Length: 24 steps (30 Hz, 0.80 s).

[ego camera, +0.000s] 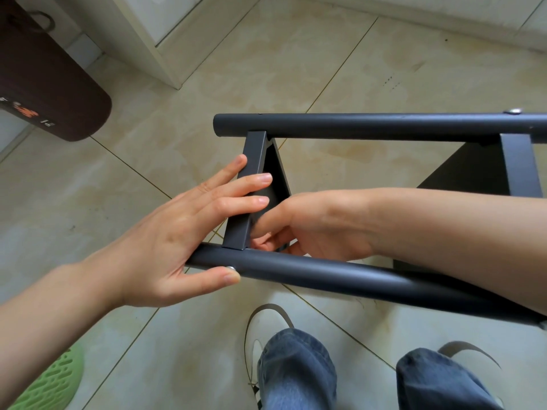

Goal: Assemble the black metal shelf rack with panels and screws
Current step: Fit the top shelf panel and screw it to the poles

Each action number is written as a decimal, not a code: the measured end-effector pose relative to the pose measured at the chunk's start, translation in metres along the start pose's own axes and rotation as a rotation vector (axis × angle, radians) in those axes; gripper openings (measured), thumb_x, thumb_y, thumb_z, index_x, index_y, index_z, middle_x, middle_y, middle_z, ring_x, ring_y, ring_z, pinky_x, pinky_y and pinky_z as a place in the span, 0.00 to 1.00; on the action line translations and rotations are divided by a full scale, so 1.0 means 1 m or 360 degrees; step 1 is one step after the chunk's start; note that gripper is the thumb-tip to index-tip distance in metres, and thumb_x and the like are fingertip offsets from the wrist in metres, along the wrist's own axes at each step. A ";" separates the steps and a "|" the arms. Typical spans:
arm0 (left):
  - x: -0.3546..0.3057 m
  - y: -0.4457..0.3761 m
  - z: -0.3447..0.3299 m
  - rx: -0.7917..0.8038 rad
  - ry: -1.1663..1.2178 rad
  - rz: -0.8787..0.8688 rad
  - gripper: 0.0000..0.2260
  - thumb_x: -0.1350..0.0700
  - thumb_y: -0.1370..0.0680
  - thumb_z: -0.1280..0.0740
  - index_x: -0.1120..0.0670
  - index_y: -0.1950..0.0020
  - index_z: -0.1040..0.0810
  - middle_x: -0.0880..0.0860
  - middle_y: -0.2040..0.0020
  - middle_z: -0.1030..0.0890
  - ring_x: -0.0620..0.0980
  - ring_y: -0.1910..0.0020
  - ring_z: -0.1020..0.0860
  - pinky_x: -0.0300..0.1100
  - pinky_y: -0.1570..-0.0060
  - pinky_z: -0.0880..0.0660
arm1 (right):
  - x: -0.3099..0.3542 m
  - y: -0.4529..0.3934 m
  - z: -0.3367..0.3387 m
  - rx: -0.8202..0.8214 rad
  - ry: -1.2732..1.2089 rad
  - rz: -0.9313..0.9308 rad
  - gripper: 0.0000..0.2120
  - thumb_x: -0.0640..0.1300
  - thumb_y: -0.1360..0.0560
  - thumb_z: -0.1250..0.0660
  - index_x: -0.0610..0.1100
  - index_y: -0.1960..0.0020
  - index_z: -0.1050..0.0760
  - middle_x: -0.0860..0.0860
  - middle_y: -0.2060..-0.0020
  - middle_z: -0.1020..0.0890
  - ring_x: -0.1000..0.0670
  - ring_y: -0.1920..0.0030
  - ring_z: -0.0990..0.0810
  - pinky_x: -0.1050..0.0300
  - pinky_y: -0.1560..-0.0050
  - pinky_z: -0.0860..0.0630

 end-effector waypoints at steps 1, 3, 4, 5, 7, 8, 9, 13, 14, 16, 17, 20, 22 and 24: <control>0.000 0.000 0.000 0.0003 0.0001 0.0000 0.28 0.38 0.19 0.41 0.52 0.24 0.37 0.50 0.19 0.41 0.57 0.18 0.50 0.48 0.23 0.44 | 0.000 0.000 -0.001 0.0010 -0.0013 -0.0001 0.09 0.44 0.22 0.38 0.48 0.61 0.27 0.54 0.69 0.24 0.54 0.68 0.26 0.61 0.63 0.26; 0.000 0.000 0.000 0.0002 0.0006 0.0000 0.28 0.39 0.19 0.41 0.53 0.24 0.36 0.50 0.19 0.41 0.57 0.18 0.50 0.48 0.23 0.44 | 0.000 -0.001 -0.003 0.0004 -0.0010 0.0013 0.08 0.44 0.22 0.38 0.48 0.60 0.26 0.54 0.69 0.24 0.54 0.67 0.26 0.60 0.62 0.27; 0.000 0.000 0.001 -0.0004 0.0009 0.0000 0.28 0.38 0.19 0.41 0.52 0.24 0.36 0.50 0.19 0.41 0.57 0.19 0.49 0.49 0.23 0.43 | 0.000 -0.002 -0.003 -0.0014 0.0008 0.0025 0.08 0.43 0.22 0.38 0.47 0.60 0.26 0.53 0.69 0.24 0.54 0.67 0.27 0.60 0.62 0.27; 0.000 0.001 0.001 -0.0012 0.0013 -0.0001 0.28 0.38 0.19 0.41 0.52 0.24 0.36 0.50 0.19 0.40 0.57 0.19 0.49 0.49 0.23 0.43 | -0.001 -0.003 -0.003 -0.0036 0.0023 0.0035 0.09 0.43 0.22 0.38 0.47 0.61 0.26 0.53 0.69 0.24 0.54 0.67 0.27 0.60 0.62 0.27; -0.001 0.001 0.001 -0.0017 0.0016 -0.0003 0.28 0.38 0.19 0.40 0.52 0.24 0.36 0.50 0.19 0.40 0.57 0.19 0.49 0.50 0.23 0.43 | -0.001 -0.003 -0.003 -0.0049 0.0021 0.0031 0.11 0.43 0.22 0.37 0.47 0.64 0.27 0.53 0.70 0.25 0.54 0.67 0.27 0.60 0.62 0.27; -0.001 0.000 0.001 -0.0010 0.0014 -0.0004 0.28 0.38 0.19 0.40 0.52 0.24 0.36 0.50 0.19 0.41 0.57 0.19 0.49 0.49 0.23 0.43 | -0.001 -0.003 -0.002 -0.0040 0.0009 0.0016 0.12 0.43 0.22 0.38 0.47 0.65 0.27 0.53 0.71 0.25 0.54 0.68 0.27 0.60 0.62 0.27; -0.001 0.000 0.001 -0.0001 0.0010 -0.0004 0.28 0.38 0.19 0.40 0.52 0.24 0.36 0.50 0.19 0.41 0.57 0.18 0.50 0.48 0.23 0.44 | -0.001 -0.002 -0.002 -0.0031 -0.0002 0.0003 0.12 0.43 0.22 0.38 0.47 0.65 0.27 0.53 0.71 0.25 0.54 0.69 0.27 0.61 0.63 0.27; 0.000 0.000 0.001 0.0011 0.0004 0.0007 0.28 0.39 0.19 0.40 0.52 0.24 0.36 0.50 0.19 0.41 0.57 0.18 0.50 0.47 0.23 0.44 | 0.000 0.000 -0.002 -0.0003 -0.0022 0.0000 0.05 0.43 0.23 0.38 0.46 0.57 0.26 0.52 0.68 0.25 0.54 0.68 0.27 0.61 0.64 0.27; 0.000 0.001 0.001 0.0010 0.0001 0.0008 0.28 0.39 0.19 0.40 0.52 0.23 0.36 0.50 0.19 0.41 0.57 0.18 0.50 0.48 0.23 0.44 | 0.000 0.000 -0.002 0.0003 -0.0045 0.0005 0.04 0.42 0.23 0.38 0.46 0.56 0.26 0.52 0.68 0.24 0.54 0.69 0.26 0.62 0.65 0.26; 0.000 0.001 0.001 0.0010 0.0000 0.0005 0.28 0.38 0.19 0.40 0.52 0.23 0.37 0.49 0.19 0.41 0.57 0.18 0.50 0.48 0.23 0.43 | 0.001 0.000 -0.001 -0.0006 -0.0084 0.0011 0.03 0.42 0.23 0.37 0.45 0.55 0.25 0.52 0.68 0.23 0.54 0.69 0.25 0.65 0.67 0.26; 0.000 0.001 0.001 0.0010 0.0001 0.0005 0.28 0.38 0.19 0.40 0.51 0.23 0.37 0.49 0.19 0.41 0.57 0.18 0.50 0.48 0.23 0.43 | 0.001 0.000 0.000 -0.0011 -0.0091 0.0014 0.03 0.42 0.23 0.37 0.45 0.54 0.25 0.52 0.68 0.23 0.54 0.69 0.25 0.65 0.67 0.26; 0.001 0.001 0.001 0.0004 0.0003 0.0012 0.28 0.38 0.19 0.40 0.51 0.23 0.37 0.49 0.19 0.41 0.56 0.18 0.50 0.48 0.24 0.43 | 0.001 0.001 -0.002 0.0006 -0.0052 0.0008 0.04 0.42 0.23 0.38 0.45 0.55 0.25 0.52 0.69 0.23 0.53 0.68 0.26 0.61 0.64 0.26; 0.001 0.001 0.001 0.0001 0.0005 0.0009 0.28 0.38 0.19 0.40 0.51 0.23 0.37 0.49 0.19 0.41 0.57 0.18 0.50 0.48 0.24 0.43 | -0.001 -0.002 -0.002 -0.0044 0.0014 0.0011 0.10 0.43 0.23 0.37 0.46 0.63 0.25 0.53 0.70 0.23 0.54 0.68 0.26 0.61 0.63 0.27; 0.000 0.000 0.000 0.0005 0.0003 0.0000 0.28 0.39 0.19 0.40 0.52 0.23 0.37 0.50 0.19 0.41 0.57 0.18 0.50 0.47 0.23 0.44 | -0.001 -0.004 -0.001 -0.0132 0.0065 0.0020 0.13 0.44 0.23 0.36 0.47 0.66 0.24 0.53 0.69 0.22 0.53 0.66 0.25 0.58 0.60 0.27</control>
Point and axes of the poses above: each hand's wrist, its own y-axis away from the middle knuckle, its own z-axis out of the back of the hand, x = y × z, the point moved 5 cm from there along -y, towards the middle knuckle
